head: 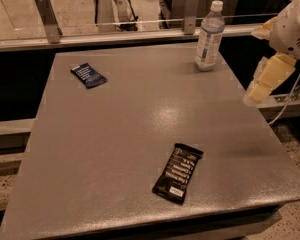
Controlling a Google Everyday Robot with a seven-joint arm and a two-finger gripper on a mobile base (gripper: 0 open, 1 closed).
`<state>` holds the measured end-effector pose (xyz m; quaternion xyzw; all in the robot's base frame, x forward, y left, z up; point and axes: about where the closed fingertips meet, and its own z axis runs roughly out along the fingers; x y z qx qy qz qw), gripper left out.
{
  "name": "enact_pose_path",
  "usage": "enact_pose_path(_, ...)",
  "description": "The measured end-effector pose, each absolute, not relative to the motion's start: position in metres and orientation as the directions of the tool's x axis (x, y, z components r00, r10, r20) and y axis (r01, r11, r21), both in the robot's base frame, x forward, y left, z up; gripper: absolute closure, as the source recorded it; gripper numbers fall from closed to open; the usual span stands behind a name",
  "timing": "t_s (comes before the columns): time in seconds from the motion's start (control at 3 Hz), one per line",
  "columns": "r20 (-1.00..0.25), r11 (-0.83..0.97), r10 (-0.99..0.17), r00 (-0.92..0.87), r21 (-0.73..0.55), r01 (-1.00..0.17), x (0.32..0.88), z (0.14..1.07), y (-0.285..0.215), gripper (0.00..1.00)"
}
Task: Move blue plastic bottle near rxbar chocolate
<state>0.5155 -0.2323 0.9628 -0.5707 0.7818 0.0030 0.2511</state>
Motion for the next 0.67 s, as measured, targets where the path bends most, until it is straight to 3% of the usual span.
enact_pose_path(0.67, -0.636, 0.476, -0.751, -0.177, -0.337, -0.812, 0.6, 0.95, -0.246, 0.0)
